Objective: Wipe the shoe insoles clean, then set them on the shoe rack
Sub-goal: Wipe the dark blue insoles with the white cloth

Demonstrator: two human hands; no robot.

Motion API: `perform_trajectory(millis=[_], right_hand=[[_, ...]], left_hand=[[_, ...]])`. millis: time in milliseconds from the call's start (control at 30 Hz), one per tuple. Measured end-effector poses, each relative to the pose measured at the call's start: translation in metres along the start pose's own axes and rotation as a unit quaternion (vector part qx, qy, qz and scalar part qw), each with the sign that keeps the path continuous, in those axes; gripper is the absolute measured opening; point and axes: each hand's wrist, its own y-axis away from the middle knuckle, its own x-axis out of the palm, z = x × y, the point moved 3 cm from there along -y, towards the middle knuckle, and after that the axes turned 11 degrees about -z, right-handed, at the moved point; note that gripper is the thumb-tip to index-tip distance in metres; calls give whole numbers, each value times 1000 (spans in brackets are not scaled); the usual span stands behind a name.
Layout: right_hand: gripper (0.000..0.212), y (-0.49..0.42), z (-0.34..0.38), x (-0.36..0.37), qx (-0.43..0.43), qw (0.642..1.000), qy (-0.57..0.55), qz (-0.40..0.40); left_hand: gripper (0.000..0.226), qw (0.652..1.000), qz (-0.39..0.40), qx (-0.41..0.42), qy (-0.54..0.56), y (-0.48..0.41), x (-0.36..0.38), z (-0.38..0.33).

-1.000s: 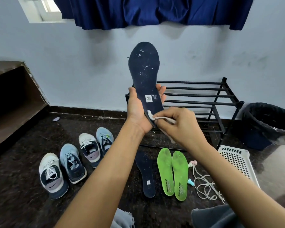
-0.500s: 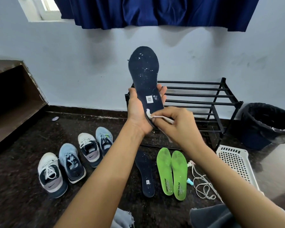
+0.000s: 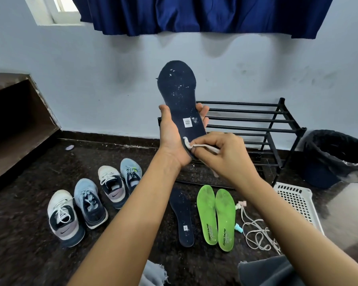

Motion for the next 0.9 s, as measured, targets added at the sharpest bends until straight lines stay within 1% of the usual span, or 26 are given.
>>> perform_trajectory(millis=[67,100,200,267,300,333,433,467,533,667,733,800,900], right_hand=[[7,-5,-2,-1,-2,1000,-8,23],[6,-8,-1,-1,-19,1000,-5,12],[10,-14,0,6,-74,994,25,-70],[12,-15,0,10,-67,992,19,-105],[12,-15,-1,10,-62,992,11,-105],[12,-14,-2,9,-57,994,4,-90],[9,-8,-2,8,-32,999,-3,4],[7,-7,-1,8,-26,999,4,21],[7,-9,-1,9,-31,999,28,13],[10,-16,-1,15,-73,987,134,-57],[13,-13,2,17,-76,983,152,-73],[15,-7,5,16,-72,987,131,-60],[14,-4,4,9,-55,992,111,-4]], left_hand=[[76,1000,2,-9,15,1,-1,1],[76,1000,4,-15,17,2,-1,3],[81,999,6,-52,-13,7,1,12],[83,997,7,-65,-40,10,2,15],[82,997,4,-63,-41,9,2,14],[81,998,1,-56,-32,7,1,12],[77,1000,-12,-20,11,0,-5,-1],[76,1000,-16,-12,13,-2,-6,-4],[76,1000,-16,-4,15,-4,-7,-4],[77,1000,-6,-12,11,-1,-2,6],[76,1000,-10,-9,2,-1,1,6],[75,1000,-17,-6,0,-3,0,2],[74,1000,-29,6,5,-6,-2,-3]])
